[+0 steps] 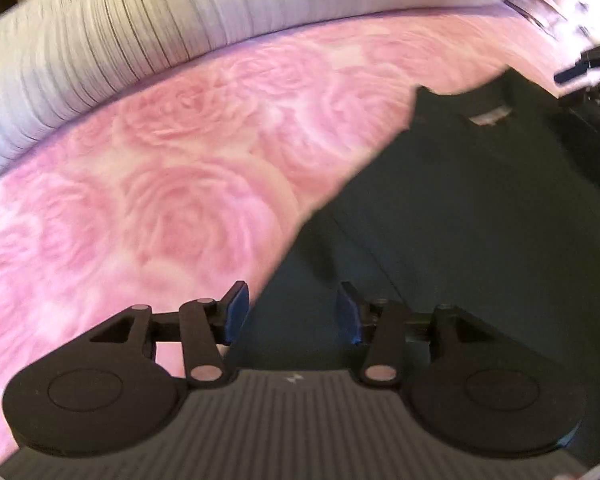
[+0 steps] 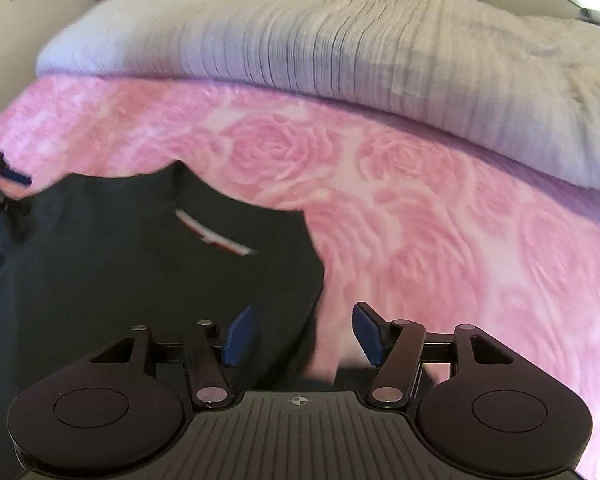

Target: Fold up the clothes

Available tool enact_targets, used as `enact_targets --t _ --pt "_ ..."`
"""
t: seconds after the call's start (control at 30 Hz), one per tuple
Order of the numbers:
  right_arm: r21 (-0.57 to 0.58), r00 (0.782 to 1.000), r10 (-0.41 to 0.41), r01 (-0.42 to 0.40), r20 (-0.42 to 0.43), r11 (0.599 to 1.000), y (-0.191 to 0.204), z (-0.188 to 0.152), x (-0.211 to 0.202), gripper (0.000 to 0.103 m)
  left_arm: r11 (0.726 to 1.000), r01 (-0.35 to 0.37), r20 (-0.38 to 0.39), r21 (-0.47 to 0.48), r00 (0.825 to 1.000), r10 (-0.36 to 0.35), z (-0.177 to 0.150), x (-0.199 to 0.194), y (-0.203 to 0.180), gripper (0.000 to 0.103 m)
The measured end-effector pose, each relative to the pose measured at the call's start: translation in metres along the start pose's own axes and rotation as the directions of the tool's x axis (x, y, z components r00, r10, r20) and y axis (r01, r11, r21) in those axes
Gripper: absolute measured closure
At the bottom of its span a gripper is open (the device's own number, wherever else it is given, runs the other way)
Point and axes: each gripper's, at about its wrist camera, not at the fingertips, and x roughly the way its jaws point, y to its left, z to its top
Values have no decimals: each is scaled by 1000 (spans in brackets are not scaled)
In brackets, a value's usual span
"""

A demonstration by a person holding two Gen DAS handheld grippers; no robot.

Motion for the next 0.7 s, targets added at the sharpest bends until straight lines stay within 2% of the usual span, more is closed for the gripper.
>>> enact_targets --t 0.1,0.13,0.17,0.2,0.23,0.27,0.33,0.43,0.53,0.63,0.67,0.7 --pt "-33 999 -1 0 -43 999 -4 15 42 44 999 47 5 16 999 -47 6 19 4 65" --pt "-20 998 9 -11 -60 1000 -6 16 51 44 998 63 12 30 998 -63 5 19 3 77" --pt "-8 997 20 -21 -78 1000 -7 17 59 62 997 66 9 34 998 -66 4 17 2 99" --pt "5 995 30 -30 -92 1000 -9 17 66 91 997 66 8 39 998 -67 3 14 1 101" --pt "14 995 28 -27 -97 1000 -7 16 65 92 998 49 22 50 998 -51 3 6 1 102" --pt "0 996 6 -6 -89 1000 -2 18 63 97 998 32 36 61 999 -35 3 -1 2 102" --pt "-64 998 -29 26 -56 998 11 27 52 97 998 4 75 63 997 -9 9 -18 11 101" --pt "-88 1000 -20 21 7 996 12 57 40 98 998 -34 106 48 994 29 25 -28 38 101" --pt "-109 998 -27 34 60 993 6 94 56 98 996 -92 117 5 989 91 44 -19 65 101" --pt "-113 991 -27 42 129 993 5 121 76 97 988 -143 88 -60 985 148 58 1 83 100" --pt "-123 989 -29 47 143 991 8 125 81 95 985 -156 69 -77 985 161 60 8 87 97" --pt "-129 987 -35 56 157 990 10 128 85 84 981 -169 60 -91 983 175 60 10 87 92"
